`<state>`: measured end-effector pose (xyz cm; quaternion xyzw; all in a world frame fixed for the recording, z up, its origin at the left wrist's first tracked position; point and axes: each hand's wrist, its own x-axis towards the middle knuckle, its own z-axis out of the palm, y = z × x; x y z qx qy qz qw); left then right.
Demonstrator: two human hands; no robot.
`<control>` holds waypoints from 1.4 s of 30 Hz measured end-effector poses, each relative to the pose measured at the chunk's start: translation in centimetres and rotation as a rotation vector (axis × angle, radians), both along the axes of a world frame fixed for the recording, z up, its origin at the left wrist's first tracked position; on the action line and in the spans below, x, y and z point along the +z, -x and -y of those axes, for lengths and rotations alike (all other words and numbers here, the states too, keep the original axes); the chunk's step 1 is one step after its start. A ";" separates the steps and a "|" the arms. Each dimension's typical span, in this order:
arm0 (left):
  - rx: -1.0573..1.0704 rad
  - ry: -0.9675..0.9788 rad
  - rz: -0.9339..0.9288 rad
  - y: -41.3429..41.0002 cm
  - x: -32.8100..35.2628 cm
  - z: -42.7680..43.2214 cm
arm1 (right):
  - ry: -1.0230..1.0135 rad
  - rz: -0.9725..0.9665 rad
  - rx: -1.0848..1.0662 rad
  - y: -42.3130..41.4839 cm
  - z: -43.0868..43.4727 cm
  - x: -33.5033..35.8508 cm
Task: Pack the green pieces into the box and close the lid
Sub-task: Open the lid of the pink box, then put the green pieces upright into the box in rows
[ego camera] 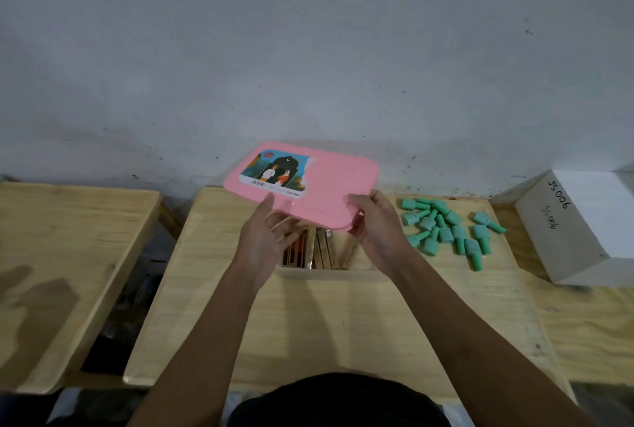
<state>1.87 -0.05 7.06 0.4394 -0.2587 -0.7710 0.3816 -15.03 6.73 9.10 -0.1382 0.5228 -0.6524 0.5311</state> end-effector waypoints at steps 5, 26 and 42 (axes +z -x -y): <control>0.134 -0.003 -0.003 -0.3 -0.2 0.8 | -0.078 -0.180 0.169 -1.6 -0.5 -1.6; -0.136 0.240 0.996 -11.5 -8.6 5.7 | -0.772 -1.032 0.178 5.4 -1.3 -11.4; -0.651 0.465 1.574 -8.1 -16.0 4.3 | -0.838 -1.180 0.197 5.0 -1.3 -12.2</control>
